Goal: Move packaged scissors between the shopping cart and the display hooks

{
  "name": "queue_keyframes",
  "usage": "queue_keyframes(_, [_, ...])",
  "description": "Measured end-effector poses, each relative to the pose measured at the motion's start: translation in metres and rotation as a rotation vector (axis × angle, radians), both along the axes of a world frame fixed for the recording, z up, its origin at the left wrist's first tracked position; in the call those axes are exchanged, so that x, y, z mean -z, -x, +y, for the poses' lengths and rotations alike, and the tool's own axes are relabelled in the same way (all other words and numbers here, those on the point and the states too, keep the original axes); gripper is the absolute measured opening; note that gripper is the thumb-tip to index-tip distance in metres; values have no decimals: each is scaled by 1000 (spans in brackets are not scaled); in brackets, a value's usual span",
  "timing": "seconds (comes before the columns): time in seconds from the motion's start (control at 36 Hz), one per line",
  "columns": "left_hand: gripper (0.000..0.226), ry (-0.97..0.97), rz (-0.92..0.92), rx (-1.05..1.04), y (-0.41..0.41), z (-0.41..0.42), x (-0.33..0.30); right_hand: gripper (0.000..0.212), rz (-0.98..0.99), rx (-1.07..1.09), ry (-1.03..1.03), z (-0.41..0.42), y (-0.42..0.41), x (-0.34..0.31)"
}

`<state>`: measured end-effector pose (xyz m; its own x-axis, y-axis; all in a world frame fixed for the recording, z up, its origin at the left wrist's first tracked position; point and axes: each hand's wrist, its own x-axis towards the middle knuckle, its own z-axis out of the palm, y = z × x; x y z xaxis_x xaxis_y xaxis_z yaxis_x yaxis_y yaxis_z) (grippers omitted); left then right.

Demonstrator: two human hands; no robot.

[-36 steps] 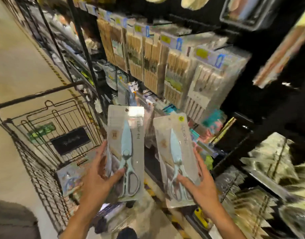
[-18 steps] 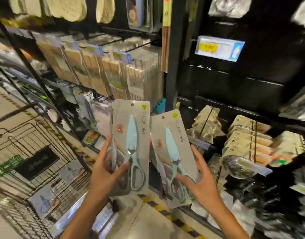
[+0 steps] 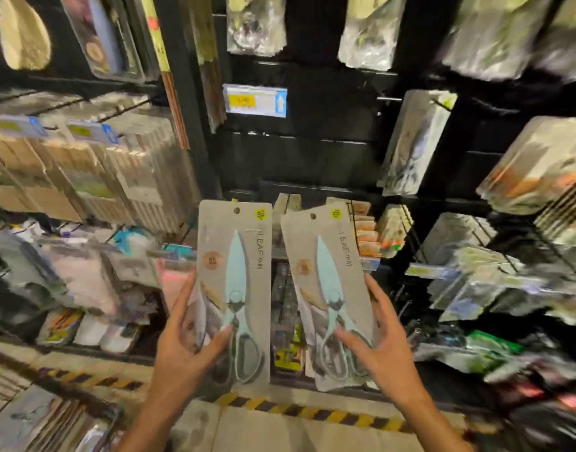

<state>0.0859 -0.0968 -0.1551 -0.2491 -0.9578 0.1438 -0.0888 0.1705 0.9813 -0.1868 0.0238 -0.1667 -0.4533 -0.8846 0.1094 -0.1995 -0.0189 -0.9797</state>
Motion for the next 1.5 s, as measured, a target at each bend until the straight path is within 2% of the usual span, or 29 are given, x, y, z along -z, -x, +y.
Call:
queue_keyframes(0.08, [93,49,-44,40,25,7,-6,87,23,63,-1,25,16,-6])
queue_keyframes(0.28, [92,87,6,137,89,31,-31,89,54,156,37,60,76,-14])
queue_keyframes(0.69, [92,203,25,48,225,61,-63,91,58,165,151,61,205,-39])
queue_keyframes(1.19, [93,257,27,84,249,17,-88,90,94,208,280,8,228,-72])
queue_keyframes(1.5, [93,287,20,113,256,4,-94,91,57,204,229,-15,236,-62])
